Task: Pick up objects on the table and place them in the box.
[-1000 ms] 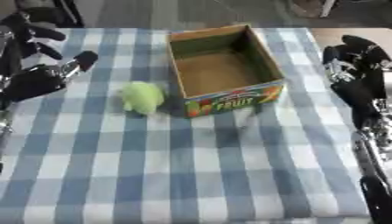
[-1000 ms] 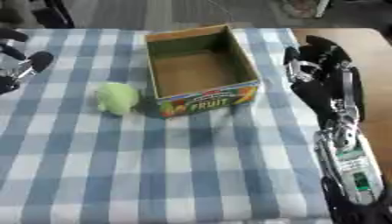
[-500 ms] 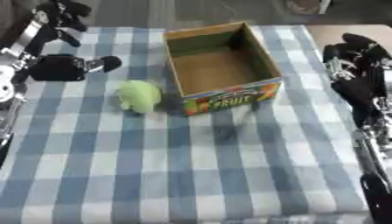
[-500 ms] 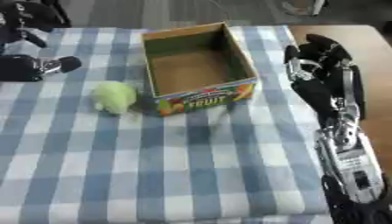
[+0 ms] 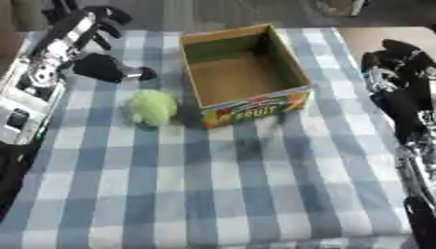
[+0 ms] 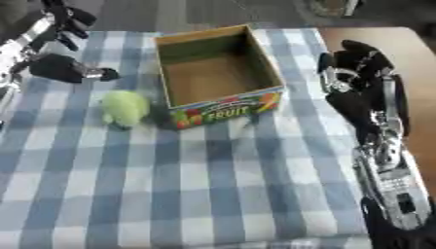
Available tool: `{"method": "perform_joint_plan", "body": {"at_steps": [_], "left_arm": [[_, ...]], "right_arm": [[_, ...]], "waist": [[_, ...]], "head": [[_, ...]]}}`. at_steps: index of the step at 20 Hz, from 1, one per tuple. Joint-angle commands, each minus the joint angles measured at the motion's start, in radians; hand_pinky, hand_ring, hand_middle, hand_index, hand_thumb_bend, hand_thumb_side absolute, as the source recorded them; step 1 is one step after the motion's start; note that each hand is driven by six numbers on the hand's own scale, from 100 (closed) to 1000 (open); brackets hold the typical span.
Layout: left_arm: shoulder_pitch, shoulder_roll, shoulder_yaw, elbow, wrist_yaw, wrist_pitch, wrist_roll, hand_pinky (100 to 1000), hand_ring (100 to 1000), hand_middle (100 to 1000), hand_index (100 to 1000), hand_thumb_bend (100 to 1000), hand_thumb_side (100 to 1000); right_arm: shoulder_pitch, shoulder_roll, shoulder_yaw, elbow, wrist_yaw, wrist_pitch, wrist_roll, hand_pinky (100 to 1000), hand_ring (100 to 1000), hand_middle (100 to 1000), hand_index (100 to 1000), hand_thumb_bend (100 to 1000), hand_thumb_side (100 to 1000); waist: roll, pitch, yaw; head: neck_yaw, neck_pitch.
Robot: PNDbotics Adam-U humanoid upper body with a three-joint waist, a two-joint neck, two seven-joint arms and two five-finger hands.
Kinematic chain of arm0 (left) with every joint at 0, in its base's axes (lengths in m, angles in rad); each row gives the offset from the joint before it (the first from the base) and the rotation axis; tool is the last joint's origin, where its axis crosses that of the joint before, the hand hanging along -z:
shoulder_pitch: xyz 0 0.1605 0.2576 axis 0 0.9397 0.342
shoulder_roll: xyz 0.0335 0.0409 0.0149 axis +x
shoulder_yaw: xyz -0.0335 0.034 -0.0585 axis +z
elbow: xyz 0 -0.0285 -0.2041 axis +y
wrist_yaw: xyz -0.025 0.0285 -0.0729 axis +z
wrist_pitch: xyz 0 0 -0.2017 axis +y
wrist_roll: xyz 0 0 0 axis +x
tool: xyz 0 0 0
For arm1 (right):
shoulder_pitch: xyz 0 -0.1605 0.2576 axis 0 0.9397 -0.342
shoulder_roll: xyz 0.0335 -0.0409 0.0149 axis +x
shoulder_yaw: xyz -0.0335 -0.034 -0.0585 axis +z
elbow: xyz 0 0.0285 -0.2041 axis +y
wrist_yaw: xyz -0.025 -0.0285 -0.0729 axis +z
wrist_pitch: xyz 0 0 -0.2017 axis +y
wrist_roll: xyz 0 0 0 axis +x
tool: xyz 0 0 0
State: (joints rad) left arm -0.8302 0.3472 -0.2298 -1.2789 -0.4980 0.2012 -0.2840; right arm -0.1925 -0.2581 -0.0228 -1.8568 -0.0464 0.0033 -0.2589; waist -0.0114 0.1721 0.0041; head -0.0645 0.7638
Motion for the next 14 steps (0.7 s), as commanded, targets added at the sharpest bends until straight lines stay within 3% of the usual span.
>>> {"method": "perform_joint_plan", "body": {"at_steps": [1, 8, 14], "left_arm": [[-0.046, -0.025, 0.003, 0.092, -0.051, -0.027, -0.009, 663, 749, 779, 834, 809, 207], [-0.094, -0.091, 0.014, 0.249, -0.182, -0.067, 0.007, 696, 776, 796, 835, 833, 205], [-0.093, -0.099, 0.003, 0.266, -0.261, -0.081, -0.019, 751, 790, 807, 840, 838, 199]], "right_arm": [[-0.006, -0.009, 0.003, -0.017, -0.005, -0.002, 0.006, 629, 692, 627, 761, 290, 253], [-0.009, -0.008, 0.008, -0.017, -0.007, -0.001, 0.012, 629, 691, 625, 760, 288, 253], [-0.011, -0.008, 0.007, -0.018, -0.007, -0.002, 0.013, 629, 690, 625, 760, 286, 254]], "waist": [[-0.001, -0.018, -0.006], [-0.004, -0.015, -0.023], [-0.004, -0.014, -0.028]], "head": [[0.008, 0.006], [0.018, 0.006], [0.019, 0.006]]}}
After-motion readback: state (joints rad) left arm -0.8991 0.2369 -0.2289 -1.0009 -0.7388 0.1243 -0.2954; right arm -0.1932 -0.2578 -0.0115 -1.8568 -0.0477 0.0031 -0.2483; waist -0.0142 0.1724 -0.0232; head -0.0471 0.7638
